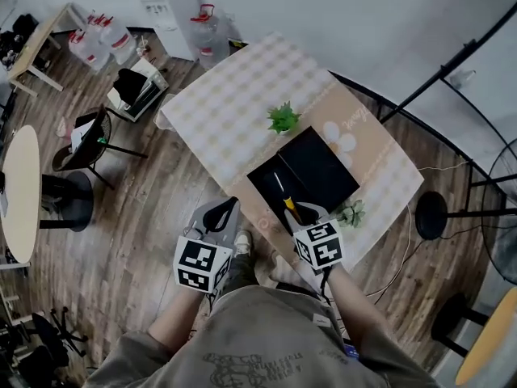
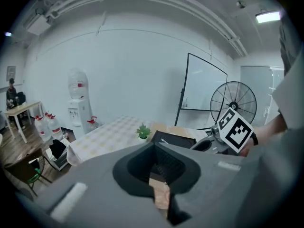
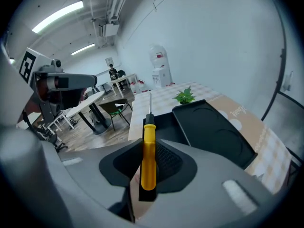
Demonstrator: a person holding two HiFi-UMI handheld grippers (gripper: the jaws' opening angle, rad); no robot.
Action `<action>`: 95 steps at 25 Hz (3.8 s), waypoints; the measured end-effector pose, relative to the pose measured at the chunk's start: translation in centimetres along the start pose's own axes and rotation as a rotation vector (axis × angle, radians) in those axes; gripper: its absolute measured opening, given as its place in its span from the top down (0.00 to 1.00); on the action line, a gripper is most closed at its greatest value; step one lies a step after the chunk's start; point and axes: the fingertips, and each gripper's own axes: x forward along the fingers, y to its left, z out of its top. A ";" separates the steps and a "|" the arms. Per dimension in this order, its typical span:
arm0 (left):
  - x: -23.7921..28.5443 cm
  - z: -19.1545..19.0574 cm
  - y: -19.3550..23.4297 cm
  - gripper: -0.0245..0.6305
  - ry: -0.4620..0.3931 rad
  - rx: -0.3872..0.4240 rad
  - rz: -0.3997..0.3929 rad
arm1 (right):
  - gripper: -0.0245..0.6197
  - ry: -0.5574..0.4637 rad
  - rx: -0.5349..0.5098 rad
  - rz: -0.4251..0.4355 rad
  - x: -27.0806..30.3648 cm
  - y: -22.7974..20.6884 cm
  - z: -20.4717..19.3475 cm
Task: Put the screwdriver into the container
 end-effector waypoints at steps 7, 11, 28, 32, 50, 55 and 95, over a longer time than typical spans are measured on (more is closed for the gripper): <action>3.3 -2.1 2.6 0.96 0.114 0.039 -0.102 | 0.80 0.118 0.021 -0.082 4.1 -0.7 -1.8; 4.8 -2.7 3.5 0.96 0.141 0.054 -0.144 | 0.80 0.198 0.019 -0.114 5.9 -1.3 -3.0; 5.7 -4.8 4.7 0.96 0.216 0.061 -0.195 | 0.80 0.404 -0.056 -0.202 10.7 -3.0 -5.2; 5.3 -4.9 5.1 0.96 0.220 0.058 -0.178 | 0.80 0.398 -0.080 -0.227 10.7 -3.2 -5.4; 2.2 0.5 3.3 0.96 0.100 0.144 -0.123 | 0.86 0.084 -0.091 -0.210 1.6 -0.9 4.0; 1.2 3.9 2.3 0.96 0.028 0.197 -0.112 | 0.88 -0.126 -0.102 -0.188 -4.4 1.0 9.2; -8.6 19.0 -7.4 0.96 -0.357 0.360 -0.237 | 0.92 -0.729 0.011 -0.183 -28.8 3.1 14.5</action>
